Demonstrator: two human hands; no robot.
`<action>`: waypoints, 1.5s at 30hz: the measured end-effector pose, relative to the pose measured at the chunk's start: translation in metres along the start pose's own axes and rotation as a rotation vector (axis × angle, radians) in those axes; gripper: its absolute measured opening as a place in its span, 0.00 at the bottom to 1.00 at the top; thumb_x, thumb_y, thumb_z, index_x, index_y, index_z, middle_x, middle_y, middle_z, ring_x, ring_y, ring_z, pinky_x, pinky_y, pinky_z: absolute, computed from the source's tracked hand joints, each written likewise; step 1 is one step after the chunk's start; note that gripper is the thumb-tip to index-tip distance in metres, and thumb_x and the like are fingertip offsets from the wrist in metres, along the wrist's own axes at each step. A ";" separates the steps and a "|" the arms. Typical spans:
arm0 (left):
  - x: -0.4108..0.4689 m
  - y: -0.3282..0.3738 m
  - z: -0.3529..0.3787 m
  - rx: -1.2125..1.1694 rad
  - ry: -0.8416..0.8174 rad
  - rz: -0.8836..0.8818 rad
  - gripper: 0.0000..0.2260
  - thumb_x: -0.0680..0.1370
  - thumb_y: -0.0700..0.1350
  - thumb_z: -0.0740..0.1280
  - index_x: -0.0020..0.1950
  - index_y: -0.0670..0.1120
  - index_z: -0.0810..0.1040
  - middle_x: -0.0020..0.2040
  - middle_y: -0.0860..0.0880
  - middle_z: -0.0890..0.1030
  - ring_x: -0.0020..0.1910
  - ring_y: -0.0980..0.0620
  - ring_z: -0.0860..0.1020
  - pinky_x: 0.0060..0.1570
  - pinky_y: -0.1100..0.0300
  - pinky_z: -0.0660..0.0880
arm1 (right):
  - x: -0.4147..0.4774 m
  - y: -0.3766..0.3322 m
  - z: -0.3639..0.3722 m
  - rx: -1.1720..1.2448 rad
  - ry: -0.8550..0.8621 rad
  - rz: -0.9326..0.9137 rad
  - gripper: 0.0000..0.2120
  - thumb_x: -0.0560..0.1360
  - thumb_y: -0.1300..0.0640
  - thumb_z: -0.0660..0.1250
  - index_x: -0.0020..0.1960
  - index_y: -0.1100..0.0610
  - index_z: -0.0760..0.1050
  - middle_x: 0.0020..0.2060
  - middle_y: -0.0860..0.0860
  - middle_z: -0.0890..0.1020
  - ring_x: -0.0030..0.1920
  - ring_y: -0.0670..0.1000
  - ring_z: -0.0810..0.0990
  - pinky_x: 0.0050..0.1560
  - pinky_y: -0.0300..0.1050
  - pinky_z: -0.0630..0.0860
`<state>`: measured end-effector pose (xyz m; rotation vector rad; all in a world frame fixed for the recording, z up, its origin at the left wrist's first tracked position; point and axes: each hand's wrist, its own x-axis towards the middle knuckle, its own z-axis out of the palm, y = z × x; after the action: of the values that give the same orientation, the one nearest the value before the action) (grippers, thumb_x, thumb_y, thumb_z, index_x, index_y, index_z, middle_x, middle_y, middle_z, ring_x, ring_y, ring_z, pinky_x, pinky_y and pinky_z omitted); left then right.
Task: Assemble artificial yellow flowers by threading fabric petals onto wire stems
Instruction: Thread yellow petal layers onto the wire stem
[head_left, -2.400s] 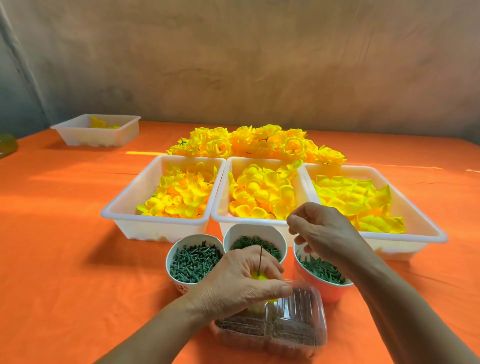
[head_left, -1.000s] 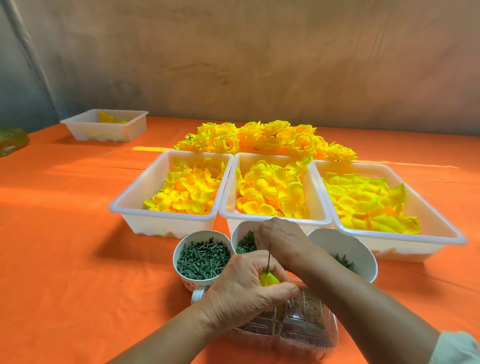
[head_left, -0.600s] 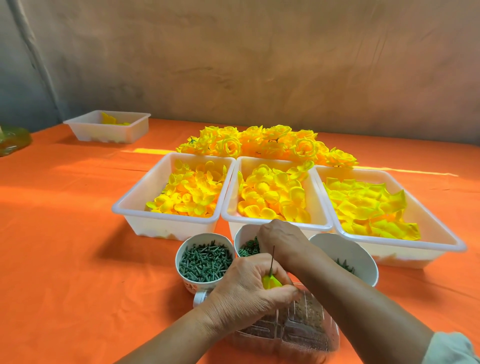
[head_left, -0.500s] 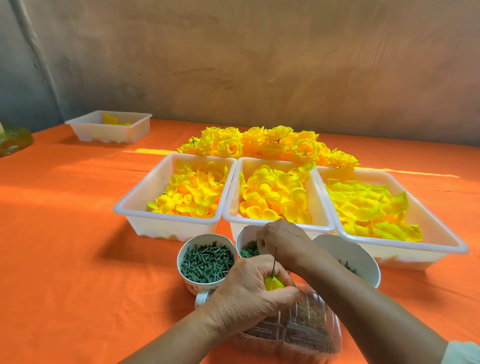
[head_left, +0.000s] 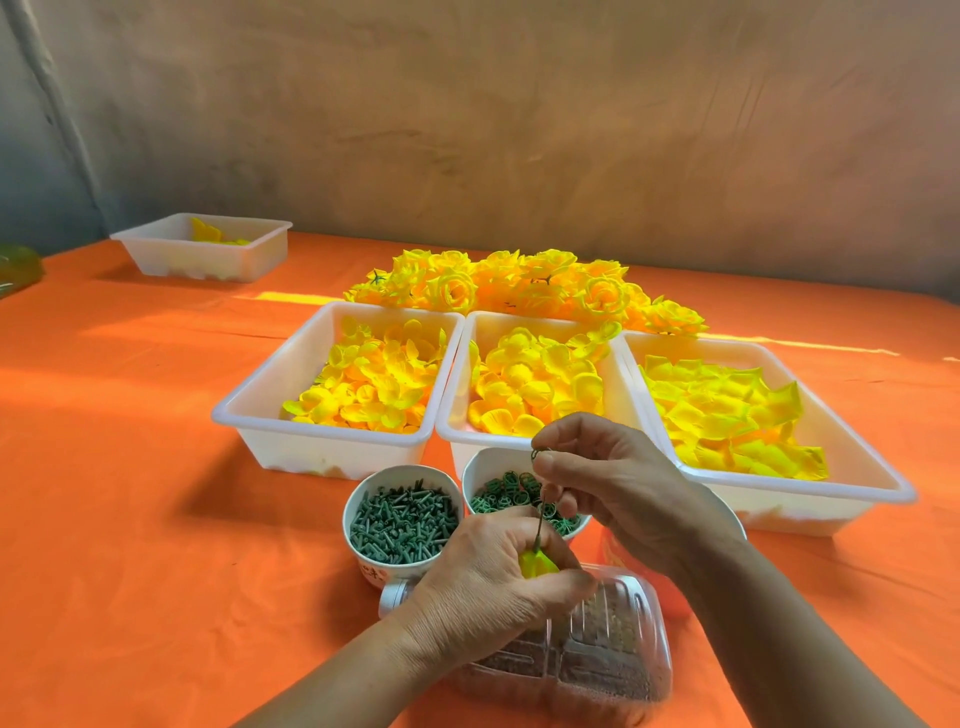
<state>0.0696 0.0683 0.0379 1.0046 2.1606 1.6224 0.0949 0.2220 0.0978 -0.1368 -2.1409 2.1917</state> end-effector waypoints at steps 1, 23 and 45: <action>0.000 0.000 0.000 -0.004 -0.002 -0.002 0.07 0.66 0.58 0.75 0.36 0.56 0.82 0.39 0.58 0.80 0.36 0.61 0.78 0.39 0.52 0.82 | -0.005 -0.002 0.001 0.052 -0.011 -0.003 0.07 0.72 0.68 0.70 0.43 0.57 0.80 0.33 0.54 0.78 0.30 0.49 0.75 0.28 0.36 0.72; -0.004 0.002 -0.002 -0.141 -0.059 0.003 0.11 0.70 0.56 0.76 0.37 0.51 0.81 0.35 0.55 0.78 0.30 0.56 0.77 0.31 0.64 0.74 | -0.047 -0.015 0.009 0.169 -0.093 -0.079 0.07 0.71 0.61 0.69 0.47 0.59 0.85 0.36 0.57 0.82 0.37 0.50 0.81 0.40 0.39 0.78; -0.004 0.004 -0.002 -0.116 -0.042 -0.020 0.08 0.69 0.54 0.76 0.37 0.52 0.80 0.36 0.54 0.80 0.31 0.57 0.78 0.33 0.66 0.75 | -0.050 -0.011 0.018 0.100 -0.036 -0.166 0.19 0.64 0.67 0.72 0.49 0.49 0.81 0.43 0.52 0.84 0.43 0.47 0.82 0.41 0.39 0.79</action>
<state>0.0728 0.0643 0.0416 0.9715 2.0176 1.6808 0.1421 0.1988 0.1099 0.0840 -1.9755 2.2157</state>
